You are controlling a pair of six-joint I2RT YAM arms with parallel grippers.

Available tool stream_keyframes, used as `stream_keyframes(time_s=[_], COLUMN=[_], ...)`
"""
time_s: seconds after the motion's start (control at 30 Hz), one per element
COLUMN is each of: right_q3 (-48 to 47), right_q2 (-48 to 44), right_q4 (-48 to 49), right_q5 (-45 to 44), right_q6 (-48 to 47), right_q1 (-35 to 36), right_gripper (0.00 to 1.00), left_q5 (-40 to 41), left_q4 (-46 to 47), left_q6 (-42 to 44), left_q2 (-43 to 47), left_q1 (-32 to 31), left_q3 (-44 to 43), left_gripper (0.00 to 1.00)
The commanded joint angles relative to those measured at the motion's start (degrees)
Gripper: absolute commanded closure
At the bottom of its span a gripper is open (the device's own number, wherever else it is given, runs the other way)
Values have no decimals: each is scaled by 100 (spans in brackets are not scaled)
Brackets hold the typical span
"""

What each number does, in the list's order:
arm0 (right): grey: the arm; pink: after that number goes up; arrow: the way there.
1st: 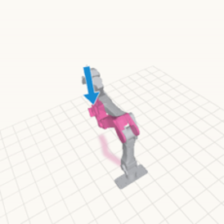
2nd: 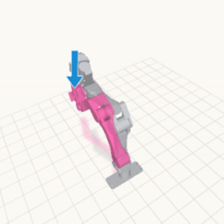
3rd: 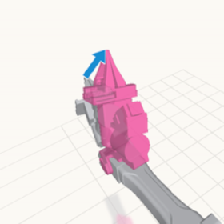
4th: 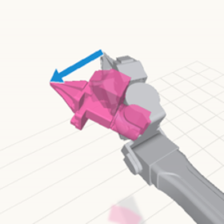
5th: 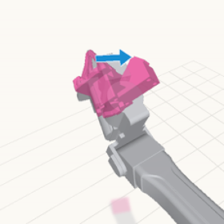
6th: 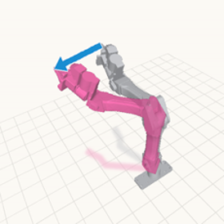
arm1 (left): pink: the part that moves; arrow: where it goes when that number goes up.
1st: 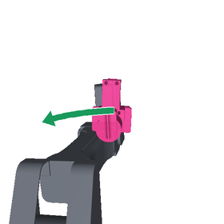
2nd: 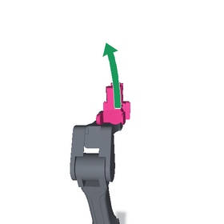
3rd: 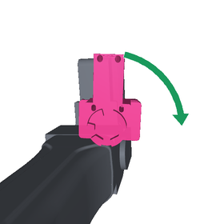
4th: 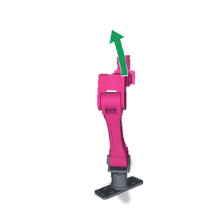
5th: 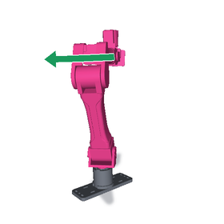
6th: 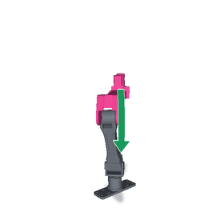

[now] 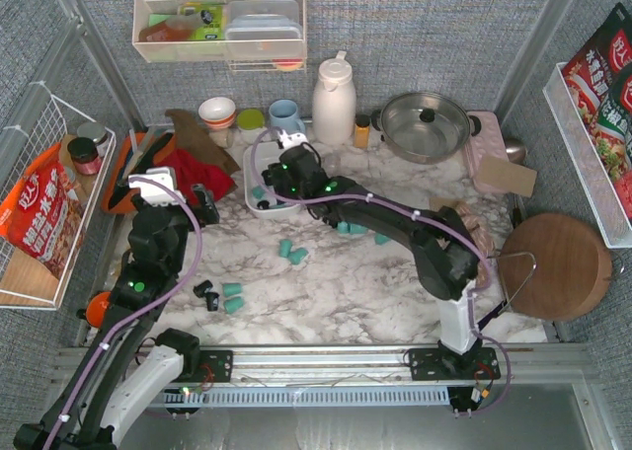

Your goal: Mix the coffee capsules in the storage basket

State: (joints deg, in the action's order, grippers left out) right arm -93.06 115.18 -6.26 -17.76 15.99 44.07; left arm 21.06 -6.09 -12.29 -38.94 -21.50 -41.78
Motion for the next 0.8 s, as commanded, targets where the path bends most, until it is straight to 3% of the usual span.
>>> stream_keyframes(time_s=[0.0, 0.33, 0.53, 0.63, 0.77], right_q3=[627, 3042, 4258, 4832, 5387], right_q2=[-778, -2766, -3748, -4261, -4872], right_q4=[273, 299, 372, 530, 620], right_q5=[9, -62, -281, -403, -703], right_q6=[6, -125, -401, -506, -598], right_q1=[13, 22, 52, 54, 49], right_gripper=[32, 33, 33, 33, 33], left_q5=[140, 694, 1541, 1751, 1875], left_q4=[243, 325, 151, -442, -2201], left_q6=[34, 25, -448, -1166, -2975], left_q2=[-36, -524, -1026, -1275, -1703], left_q1=[5, 6, 15, 16, 54], left_q3=[28, 180, 205, 31, -365], left_gripper=[1, 1, 1, 1, 1])
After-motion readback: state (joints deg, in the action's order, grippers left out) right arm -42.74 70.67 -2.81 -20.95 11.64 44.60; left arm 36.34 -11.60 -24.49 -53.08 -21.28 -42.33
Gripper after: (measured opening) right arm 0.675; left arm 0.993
